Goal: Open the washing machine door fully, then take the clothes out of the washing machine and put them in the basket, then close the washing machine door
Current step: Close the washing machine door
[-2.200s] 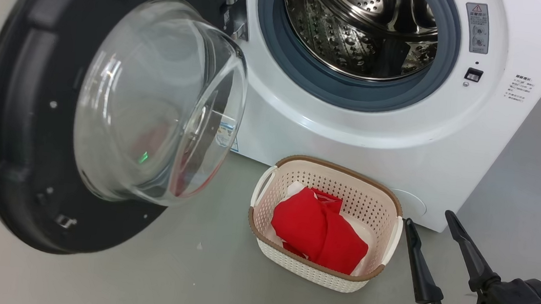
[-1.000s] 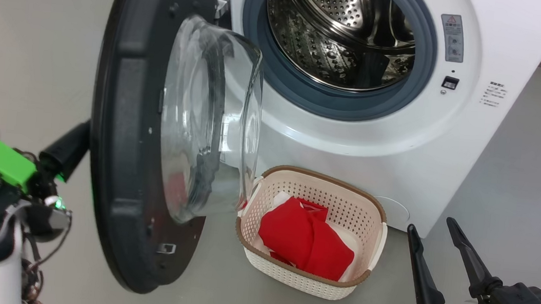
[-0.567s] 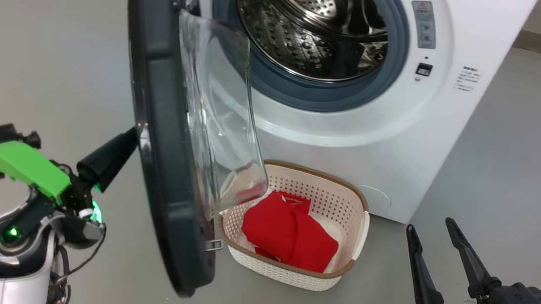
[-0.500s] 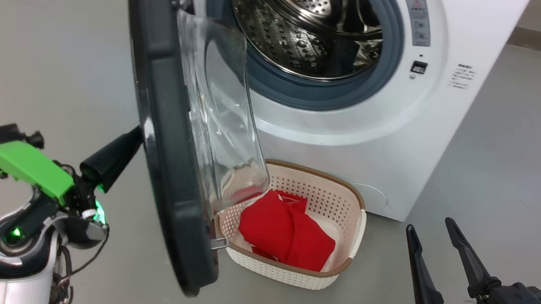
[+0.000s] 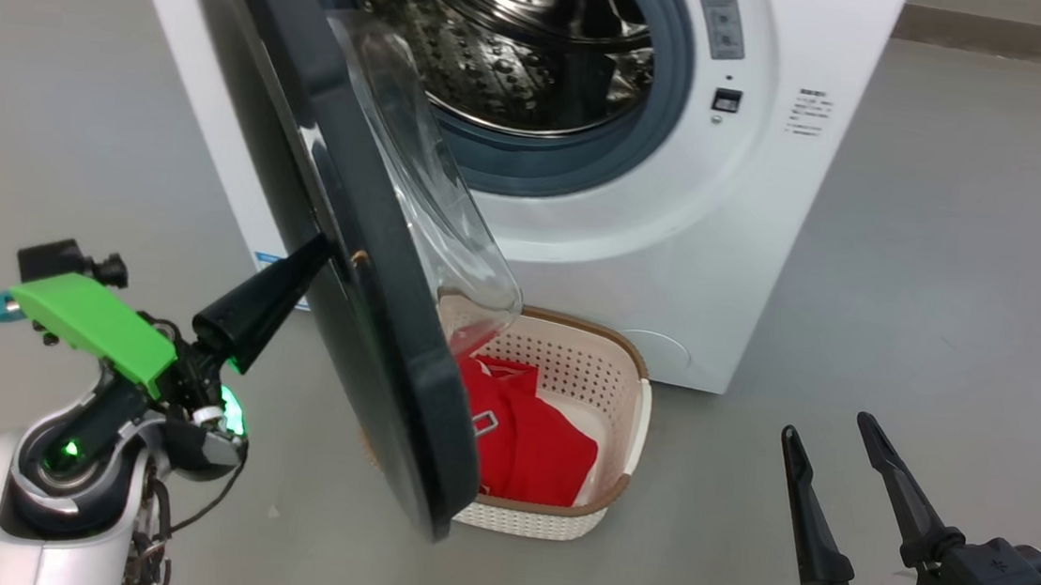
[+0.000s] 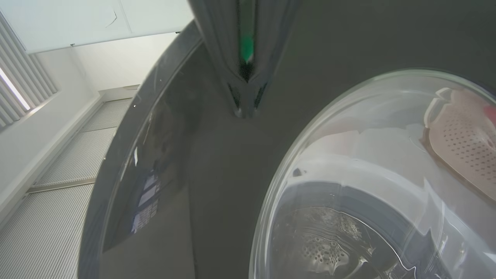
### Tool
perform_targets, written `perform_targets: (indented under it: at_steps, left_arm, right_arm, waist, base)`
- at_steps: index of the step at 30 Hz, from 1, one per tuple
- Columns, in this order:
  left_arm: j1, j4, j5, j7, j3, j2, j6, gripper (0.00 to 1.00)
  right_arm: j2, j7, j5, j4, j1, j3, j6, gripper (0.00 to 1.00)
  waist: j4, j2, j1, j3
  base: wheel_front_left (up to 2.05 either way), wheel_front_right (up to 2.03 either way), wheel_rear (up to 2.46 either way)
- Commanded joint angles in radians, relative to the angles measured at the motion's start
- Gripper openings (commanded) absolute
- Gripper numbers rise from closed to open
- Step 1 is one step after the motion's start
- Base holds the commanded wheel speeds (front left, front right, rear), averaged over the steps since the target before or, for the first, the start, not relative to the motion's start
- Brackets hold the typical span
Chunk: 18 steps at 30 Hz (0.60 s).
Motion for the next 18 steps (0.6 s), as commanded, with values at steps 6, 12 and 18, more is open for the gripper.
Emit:
perform_targets:
  at_steps: [6,12,18]
  left_arm:
    - [-0.007,-0.044,-0.062,-0.037,-0.011,0.012,-0.011,0.0]
    - [-0.015,-0.041,-0.1,-0.089,-0.034,0.012,-0.027,0.0]
    - [-0.041,-0.011,-0.125,-0.14,-0.06,0.012,-0.046,0.0]
  right_arm:
    - [-0.012,-0.006,0.011,-0.021,-0.048,0.023,0.005,1.0]
    - [-0.012,-0.006,0.013,-0.02,-0.056,0.022,0.005,1.0]
    - [-0.012,-0.006,0.017,-0.021,-0.063,0.027,0.005,1.0]
  waist:
    - [-0.06,0.0,0.0001,0.019]
    - [-0.101,0.0,0.0001,0.03]
    - [-0.142,0.0,0.0001,0.048]
  base:
    - [0.0,0.0,0.0]
    - [0.0,0.0,0.0]
    - [0.0,0.0,0.0]
